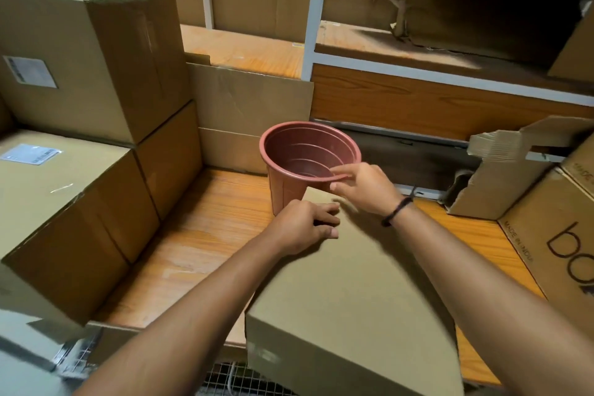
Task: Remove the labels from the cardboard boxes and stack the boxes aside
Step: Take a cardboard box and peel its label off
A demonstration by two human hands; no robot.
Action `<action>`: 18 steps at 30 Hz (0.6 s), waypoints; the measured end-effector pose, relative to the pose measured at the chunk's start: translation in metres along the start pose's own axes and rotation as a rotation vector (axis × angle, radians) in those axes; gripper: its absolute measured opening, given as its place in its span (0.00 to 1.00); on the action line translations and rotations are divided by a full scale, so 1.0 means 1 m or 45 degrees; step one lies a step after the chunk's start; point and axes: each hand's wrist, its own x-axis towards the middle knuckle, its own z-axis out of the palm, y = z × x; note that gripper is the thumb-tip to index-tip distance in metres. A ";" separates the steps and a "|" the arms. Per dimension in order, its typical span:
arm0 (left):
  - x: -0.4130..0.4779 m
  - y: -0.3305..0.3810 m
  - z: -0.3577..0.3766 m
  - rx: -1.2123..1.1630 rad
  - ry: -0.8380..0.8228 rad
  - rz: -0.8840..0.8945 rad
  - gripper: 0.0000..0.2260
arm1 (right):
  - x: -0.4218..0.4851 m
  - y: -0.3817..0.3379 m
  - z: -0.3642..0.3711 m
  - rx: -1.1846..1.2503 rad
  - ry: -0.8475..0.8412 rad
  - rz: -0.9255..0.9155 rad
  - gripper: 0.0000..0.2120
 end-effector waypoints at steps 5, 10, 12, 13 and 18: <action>0.000 0.003 -0.001 0.029 -0.006 -0.025 0.16 | -0.095 0.018 -0.027 -0.408 -0.146 -0.011 0.27; -0.004 0.009 -0.004 0.016 0.025 -0.057 0.16 | -0.136 0.043 -0.015 -0.516 -0.294 0.176 0.33; -0.009 0.009 -0.008 -0.027 0.052 -0.117 0.19 | -0.138 0.049 -0.006 -0.513 -0.271 0.181 0.32; -0.015 0.008 -0.010 -0.055 0.065 -0.170 0.21 | -0.138 0.052 -0.004 -0.524 -0.249 0.175 0.32; -0.077 0.005 -0.015 -0.614 -0.069 -0.253 0.42 | -0.147 0.070 -0.009 -0.535 -0.182 0.155 0.33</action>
